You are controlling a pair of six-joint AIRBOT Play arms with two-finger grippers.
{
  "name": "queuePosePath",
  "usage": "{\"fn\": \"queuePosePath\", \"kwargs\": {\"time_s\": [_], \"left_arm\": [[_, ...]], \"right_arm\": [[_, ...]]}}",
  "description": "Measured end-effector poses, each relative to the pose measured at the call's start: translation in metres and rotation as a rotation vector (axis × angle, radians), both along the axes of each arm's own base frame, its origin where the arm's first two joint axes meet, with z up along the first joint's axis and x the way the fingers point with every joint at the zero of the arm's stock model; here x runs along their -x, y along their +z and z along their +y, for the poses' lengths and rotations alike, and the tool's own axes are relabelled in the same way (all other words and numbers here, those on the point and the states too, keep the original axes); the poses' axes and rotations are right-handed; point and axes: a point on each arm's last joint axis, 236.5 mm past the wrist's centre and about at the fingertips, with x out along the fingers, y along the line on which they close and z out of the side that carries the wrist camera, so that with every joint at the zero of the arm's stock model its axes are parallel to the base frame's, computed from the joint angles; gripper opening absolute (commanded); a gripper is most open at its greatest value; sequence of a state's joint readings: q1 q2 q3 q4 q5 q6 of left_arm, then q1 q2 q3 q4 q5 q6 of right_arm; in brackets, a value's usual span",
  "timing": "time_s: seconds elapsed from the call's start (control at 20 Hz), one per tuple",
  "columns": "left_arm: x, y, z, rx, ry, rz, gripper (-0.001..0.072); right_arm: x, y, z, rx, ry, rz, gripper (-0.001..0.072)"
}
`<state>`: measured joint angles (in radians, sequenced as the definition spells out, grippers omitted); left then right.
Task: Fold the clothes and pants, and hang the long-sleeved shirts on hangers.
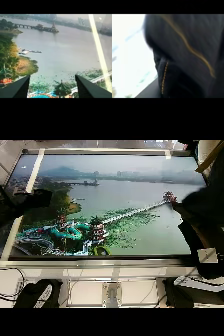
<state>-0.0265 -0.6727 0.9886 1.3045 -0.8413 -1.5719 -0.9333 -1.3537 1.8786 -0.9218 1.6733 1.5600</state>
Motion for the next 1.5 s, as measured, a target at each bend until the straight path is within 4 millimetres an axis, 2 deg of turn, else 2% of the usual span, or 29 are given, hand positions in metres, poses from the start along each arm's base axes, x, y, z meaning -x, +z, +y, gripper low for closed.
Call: {"fn": "queuePosePath", "kwargs": {"time_s": [0.1,0.2,0.35,0.4,0.45,0.5,0.55,0.65,0.75,0.8,0.85,0.95,1.05,1.2,1.25,1.35,1.5], "left_arm": [[0.0,0.0,-0.001,0.004,-0.001,0.0,0.0633],[0.0,0.0,-0.002,0.01,-0.003,0.0,0.0633],[0.0,0.001,-0.004,0.022,-0.007,0.001,0.0633],[0.001,0.001,-0.005,0.026,-0.008,0.001,0.0633],[0.001,0.001,-0.005,0.028,-0.009,0.001,0.0633],[0.001,0.001,-0.005,0.03,-0.01,0.001,0.0633],[0.001,0.002,-0.006,0.032,-0.011,0.001,0.0633],[0.001,0.002,-0.006,0.033,-0.011,0.001,0.0633],[0.001,0.002,-0.006,0.034,-0.011,0.001,0.0633],[0.001,0.002,-0.006,0.035,-0.012,0.002,0.0633],[0.001,0.001,-0.007,0.036,-0.013,0.006,0.0634],[0.004,-0.003,-0.008,0.033,-0.019,0.026,0.0634],[0.007,-0.007,-0.008,0.031,-0.024,0.046,0.0634],[0.009,-0.01,-0.009,0.03,-0.028,0.059,0.0634],[0.009,-0.01,-0.009,0.03,-0.029,0.06,0.0634],[0.009,-0.011,-0.009,0.029,-0.03,0.064,0.0634],[0.01,-0.011,-0.009,0.029,-0.03,0.067,0.0634]], "right_arm": [[0.047,-0.006,-0.031,0.021,-0.117,0.09,0.0007],[0.086,-0.016,-0.052,0.027,-0.218,0.169,0.0007],[0.123,-0.039,-0.061,-0.002,-0.291,0.27,0.0009],[0.131,-0.047,-0.061,-0.016,-0.303,0.3,0.0071],[0.14,-0.055,-0.062,-0.028,-0.319,0.333,0.0239],[0.148,-0.06,-0.062,-0.033,-0.334,0.361,0.0441],[0.153,-0.061,-0.063,-0.032,-0.352,0.373,0.0544],[0.157,-0.051,-0.065,-0.013,-0.383,0.365,0.0557],[0.154,-0.027,-0.065,0.035,-0.397,0.312,0.0555],[0.146,-0.01,-0.06,0.055,-0.384,0.255,0.0555],[0.135,0.008,-0.05,0.064,-0.357,0.185,0.0555],[0.104,0.05,-0.016,0.064,-0.245,0.008,0.0555],[0.072,0.098,0.039,0.064,-0.072,-0.187,0.0555],[0.05,0.144,0.116,0.073,0.141,-0.364,0.0555],[0.047,0.155,0.144,0.073,0.22,-0.406,0.0554],[0.047,0.166,0.186,0.068,0.354,-0.449,0.0555],[0.052,0.169,0.231,0.064,0.51,-0.467,0.0555]]}}
